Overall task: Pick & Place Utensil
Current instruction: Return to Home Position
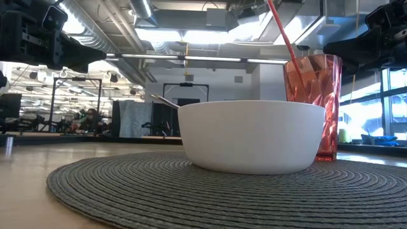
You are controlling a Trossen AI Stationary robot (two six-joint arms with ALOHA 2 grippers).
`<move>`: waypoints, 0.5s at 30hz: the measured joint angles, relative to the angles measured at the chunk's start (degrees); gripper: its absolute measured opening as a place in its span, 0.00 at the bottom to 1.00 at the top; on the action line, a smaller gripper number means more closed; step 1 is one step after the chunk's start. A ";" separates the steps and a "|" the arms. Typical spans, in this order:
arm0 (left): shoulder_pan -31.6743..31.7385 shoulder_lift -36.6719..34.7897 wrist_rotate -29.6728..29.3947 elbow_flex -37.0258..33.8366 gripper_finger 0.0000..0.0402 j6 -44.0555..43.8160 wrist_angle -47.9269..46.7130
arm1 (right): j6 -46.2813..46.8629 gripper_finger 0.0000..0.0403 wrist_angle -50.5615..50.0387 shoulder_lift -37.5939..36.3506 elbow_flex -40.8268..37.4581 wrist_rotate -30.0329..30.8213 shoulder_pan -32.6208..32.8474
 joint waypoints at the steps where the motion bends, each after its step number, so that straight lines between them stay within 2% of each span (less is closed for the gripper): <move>1: 0.01 0.00 0.00 0.00 0.02 0.00 0.01 | 0.00 0.11 -0.01 0.00 0.00 -0.01 0.00; 15: -0.01 0.00 0.00 0.00 0.02 0.01 0.01 | 0.03 0.11 -0.02 -0.01 -0.02 0.00 0.01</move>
